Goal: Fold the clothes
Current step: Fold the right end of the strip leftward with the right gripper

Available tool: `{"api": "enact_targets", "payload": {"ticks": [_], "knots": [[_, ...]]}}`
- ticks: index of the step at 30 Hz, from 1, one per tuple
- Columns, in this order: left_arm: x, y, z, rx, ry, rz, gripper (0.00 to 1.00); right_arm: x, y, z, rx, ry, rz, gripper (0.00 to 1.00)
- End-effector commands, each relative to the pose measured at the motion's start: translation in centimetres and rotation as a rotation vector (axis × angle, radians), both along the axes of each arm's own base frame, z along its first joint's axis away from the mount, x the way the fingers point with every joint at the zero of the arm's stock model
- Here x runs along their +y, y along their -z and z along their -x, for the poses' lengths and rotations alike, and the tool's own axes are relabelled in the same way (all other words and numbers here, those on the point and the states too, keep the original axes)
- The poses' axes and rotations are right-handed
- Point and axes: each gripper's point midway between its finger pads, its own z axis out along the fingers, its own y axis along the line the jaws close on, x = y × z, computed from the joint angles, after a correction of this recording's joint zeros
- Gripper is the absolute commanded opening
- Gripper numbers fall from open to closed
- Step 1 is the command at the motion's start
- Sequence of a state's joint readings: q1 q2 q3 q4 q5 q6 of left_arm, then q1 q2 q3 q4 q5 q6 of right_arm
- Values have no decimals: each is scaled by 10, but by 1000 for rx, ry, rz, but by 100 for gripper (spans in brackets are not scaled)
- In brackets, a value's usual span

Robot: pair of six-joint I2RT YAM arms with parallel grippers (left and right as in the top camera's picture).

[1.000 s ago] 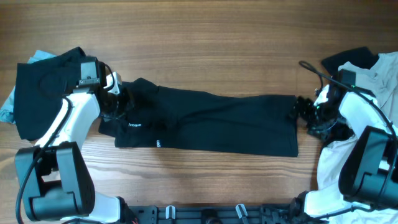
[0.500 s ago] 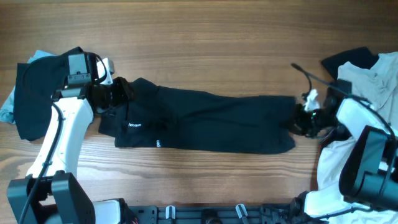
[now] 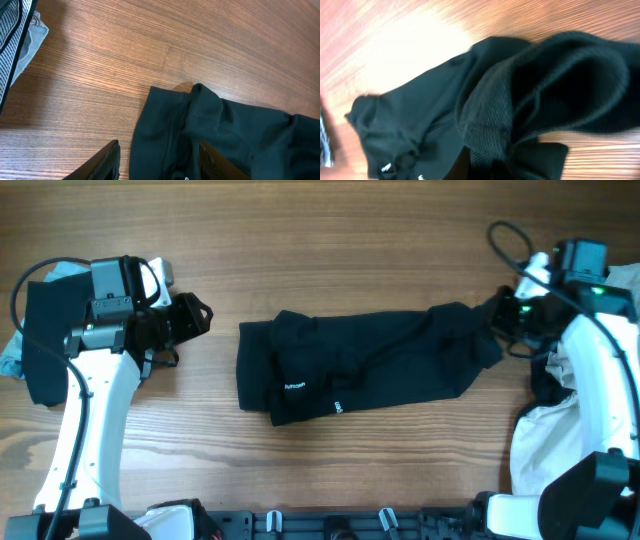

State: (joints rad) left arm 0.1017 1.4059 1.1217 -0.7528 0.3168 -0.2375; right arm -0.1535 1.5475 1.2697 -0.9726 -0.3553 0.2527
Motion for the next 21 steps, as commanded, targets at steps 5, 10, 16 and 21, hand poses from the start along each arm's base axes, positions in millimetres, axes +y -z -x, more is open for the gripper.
{"api": "enact_targets", "payload": {"ticks": [5, 10, 16, 21], "knots": [[-3, -12, -3, -39, 29, -6, 50, 109, 47, 5, 172, -132, -33, 5], [-3, -12, -3, -39, 29, -5, 50, 158, 63, 14, 205, -206, -43, 32], [-3, -12, -2, -35, 29, -5, 50, 133, 52, 10, 147, -240, 23, 38], [-3, -9, 2, -18, 29, -3, 51, 84, 70, -3, 165, -164, 147, 4]]}}
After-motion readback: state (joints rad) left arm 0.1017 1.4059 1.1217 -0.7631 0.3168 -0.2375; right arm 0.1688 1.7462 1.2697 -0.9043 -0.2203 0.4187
